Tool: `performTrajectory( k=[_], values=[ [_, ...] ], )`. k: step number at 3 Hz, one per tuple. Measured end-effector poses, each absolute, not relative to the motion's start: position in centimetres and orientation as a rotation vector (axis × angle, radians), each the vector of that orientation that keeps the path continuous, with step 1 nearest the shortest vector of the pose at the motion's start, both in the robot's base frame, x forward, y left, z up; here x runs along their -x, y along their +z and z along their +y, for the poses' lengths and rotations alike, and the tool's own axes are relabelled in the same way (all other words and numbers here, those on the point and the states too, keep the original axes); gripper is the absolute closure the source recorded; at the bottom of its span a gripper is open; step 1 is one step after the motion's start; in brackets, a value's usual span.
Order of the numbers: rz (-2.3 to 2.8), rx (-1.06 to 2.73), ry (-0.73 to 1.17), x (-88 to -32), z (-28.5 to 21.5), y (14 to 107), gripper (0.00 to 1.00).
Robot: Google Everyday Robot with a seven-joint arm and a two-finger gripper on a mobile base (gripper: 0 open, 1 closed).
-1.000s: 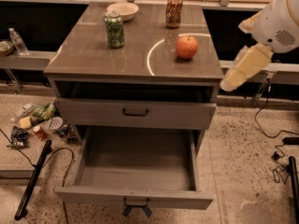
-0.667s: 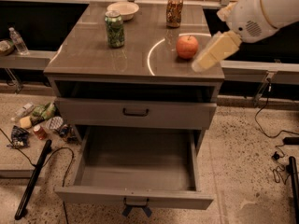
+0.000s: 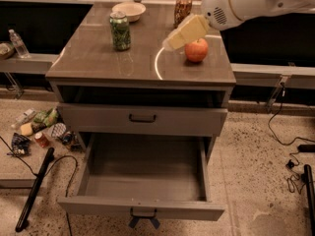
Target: Place green can into middle drawer
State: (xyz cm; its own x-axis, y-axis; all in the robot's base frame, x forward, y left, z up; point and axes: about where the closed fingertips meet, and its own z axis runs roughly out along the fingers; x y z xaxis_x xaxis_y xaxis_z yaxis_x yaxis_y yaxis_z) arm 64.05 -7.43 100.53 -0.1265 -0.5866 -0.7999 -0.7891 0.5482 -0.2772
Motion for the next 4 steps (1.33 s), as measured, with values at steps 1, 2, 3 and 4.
performTrajectory(
  k=[1,2,3,4],
  values=[
    [1.819,1.134,0.262,-64.0,-7.4,100.5,0.00],
    [1.813,1.084,0.279,-65.2,-6.7,99.5,0.00],
    [1.797,0.970,0.343,-69.8,-3.7,96.6,0.00],
    [1.762,0.906,0.416,-74.1,0.2,94.5,0.00]
  ],
)
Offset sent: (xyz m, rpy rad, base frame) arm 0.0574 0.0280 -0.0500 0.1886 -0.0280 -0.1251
